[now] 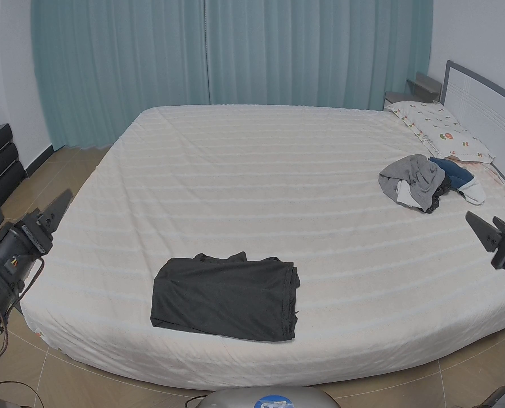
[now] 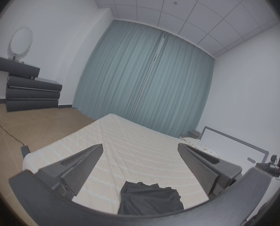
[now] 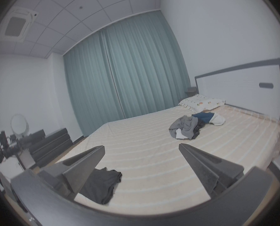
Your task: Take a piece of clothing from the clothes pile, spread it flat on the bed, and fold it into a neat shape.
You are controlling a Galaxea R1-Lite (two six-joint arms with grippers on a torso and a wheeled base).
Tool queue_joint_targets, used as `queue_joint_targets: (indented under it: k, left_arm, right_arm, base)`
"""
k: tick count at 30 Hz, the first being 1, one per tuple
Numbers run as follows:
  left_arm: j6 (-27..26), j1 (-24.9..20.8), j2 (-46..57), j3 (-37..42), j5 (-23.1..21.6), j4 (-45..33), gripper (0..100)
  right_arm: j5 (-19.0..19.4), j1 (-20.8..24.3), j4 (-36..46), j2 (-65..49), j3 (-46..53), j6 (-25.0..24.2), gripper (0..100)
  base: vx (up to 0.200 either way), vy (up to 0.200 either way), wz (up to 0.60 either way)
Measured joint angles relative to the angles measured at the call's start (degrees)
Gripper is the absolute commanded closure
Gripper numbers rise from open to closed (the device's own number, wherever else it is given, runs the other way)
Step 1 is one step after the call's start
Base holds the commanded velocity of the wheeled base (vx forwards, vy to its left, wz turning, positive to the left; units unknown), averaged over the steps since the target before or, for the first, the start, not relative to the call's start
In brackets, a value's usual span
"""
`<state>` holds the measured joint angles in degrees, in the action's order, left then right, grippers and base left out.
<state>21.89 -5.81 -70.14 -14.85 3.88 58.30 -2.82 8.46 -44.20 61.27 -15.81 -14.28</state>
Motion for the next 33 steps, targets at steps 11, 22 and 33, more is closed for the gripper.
queue_joint_targets:
  k: [11,22,33]
  left_arm:
    - [-5.8,-0.1,25.7,1.9,0.1,-20.5,0]
    - [-12.7,1.2,50.4,0.5,0.4,-44.5,0]
    - [-18.0,4.8,66.2,1.3,-0.2,-53.8,0]
  right_arm:
    - [0.9,-2.2,36.9,-29.6,-0.8,10.2,0]
    - [0.9,-6.3,62.9,-48.0,-8.4,13.8,0]
    - [6.7,-8.4,59.6,-59.2,-7.3,19.3,0]
  base:
    - [0.000,0.000,0.00]
    - [0.000,0.000,0.00]
    - [0.000,0.000,0.00]
